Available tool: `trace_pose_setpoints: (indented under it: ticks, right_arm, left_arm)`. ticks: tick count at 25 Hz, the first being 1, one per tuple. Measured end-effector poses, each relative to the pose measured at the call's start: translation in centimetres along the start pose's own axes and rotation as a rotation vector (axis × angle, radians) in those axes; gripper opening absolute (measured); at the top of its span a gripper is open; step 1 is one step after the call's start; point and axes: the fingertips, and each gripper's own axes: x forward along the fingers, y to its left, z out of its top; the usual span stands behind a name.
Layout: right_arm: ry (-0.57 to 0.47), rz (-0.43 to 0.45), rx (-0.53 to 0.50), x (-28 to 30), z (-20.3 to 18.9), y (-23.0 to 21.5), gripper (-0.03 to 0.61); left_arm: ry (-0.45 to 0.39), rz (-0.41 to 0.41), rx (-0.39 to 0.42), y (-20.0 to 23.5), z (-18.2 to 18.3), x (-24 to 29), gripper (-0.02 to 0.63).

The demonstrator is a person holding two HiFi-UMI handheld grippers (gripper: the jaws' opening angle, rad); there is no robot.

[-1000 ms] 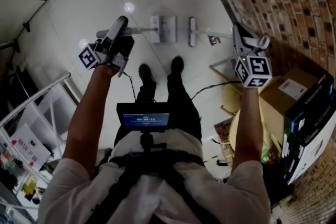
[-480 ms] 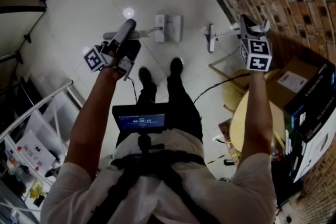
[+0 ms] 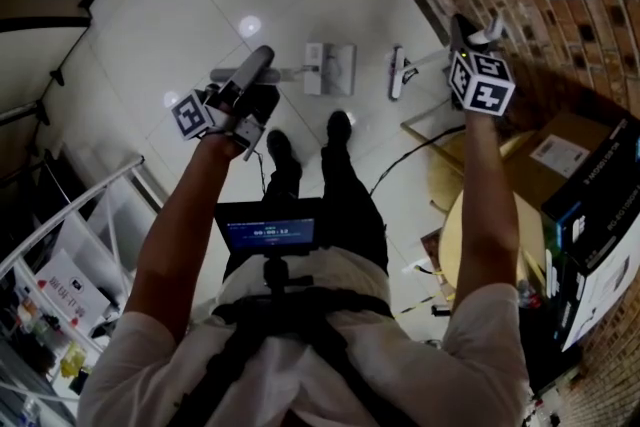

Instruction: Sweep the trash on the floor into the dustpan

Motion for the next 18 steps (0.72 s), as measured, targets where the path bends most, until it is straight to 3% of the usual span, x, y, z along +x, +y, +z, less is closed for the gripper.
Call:
trace_pose_setpoints:
  ticks: [4, 7, 11, 18]
  right_arm:
    - [0.040, 0.085, -0.058, 0.2, -0.6, 2.7, 0.003]
    - [0.034, 0.131, -0.010, 0.3, -0.5, 4.3, 0.003]
    - [0.042, 0.209, -0.064, -0.2, -0.6, 8.1, 0.005]
    - [0.002, 0.153, -0.215, -1.8, 0.5, 8.6, 0.003]
  left_arm:
    - [0.007, 0.010, -0.011, 0.3, -0.2, -0.4, 0.012]
    - [0.007, 0.014, -0.013, 0.3, 0.0, -0.8, 0.012]
    - [-0.005, 0.046, 0.036, 0.6, 1.0, -1.8, 0.009]
    - [-0.060, 0.063, 0.097, 0.3, 3.2, -3.8, 0.001]
